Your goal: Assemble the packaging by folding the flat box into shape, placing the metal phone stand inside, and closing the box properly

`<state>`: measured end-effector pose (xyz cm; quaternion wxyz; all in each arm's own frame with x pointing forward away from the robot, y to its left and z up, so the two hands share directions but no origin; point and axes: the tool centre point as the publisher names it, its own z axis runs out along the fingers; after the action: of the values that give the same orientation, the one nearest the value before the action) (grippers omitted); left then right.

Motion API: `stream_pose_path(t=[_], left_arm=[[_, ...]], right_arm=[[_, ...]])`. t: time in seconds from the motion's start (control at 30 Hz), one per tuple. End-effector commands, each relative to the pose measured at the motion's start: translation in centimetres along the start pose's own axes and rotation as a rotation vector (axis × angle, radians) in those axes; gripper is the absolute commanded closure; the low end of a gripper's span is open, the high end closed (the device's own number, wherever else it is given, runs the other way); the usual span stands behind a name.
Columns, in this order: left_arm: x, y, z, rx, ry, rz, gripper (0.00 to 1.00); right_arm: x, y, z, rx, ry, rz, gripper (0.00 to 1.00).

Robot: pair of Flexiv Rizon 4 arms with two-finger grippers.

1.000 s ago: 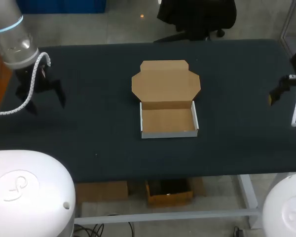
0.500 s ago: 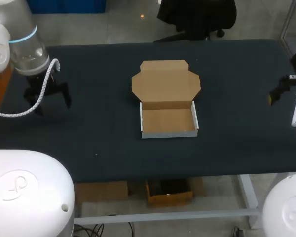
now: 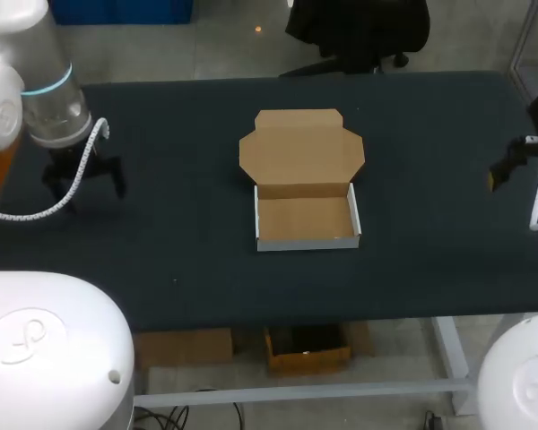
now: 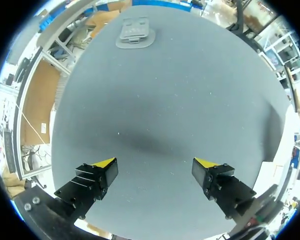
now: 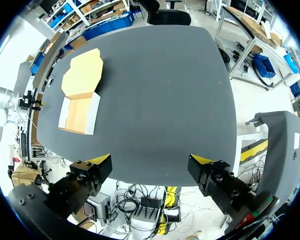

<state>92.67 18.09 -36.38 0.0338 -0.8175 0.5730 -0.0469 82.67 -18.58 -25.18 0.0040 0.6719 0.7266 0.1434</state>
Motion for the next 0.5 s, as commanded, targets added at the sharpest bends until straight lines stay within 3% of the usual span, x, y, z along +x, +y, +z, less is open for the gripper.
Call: stream_pose_path(t=[0.03,0.5], left_arm=[[-0.5,-0.4,0.1,0.012,0.001,0.005,0.00],[-1.1,-3.4,2.7,0.009,-0.010,0.022,0.00]], right_arm=[[0.0,0.0,-0.2,0.006,0.001,0.000,0.00],[0.0,0.0,-0.2,0.006,0.001,0.000,0.00]])
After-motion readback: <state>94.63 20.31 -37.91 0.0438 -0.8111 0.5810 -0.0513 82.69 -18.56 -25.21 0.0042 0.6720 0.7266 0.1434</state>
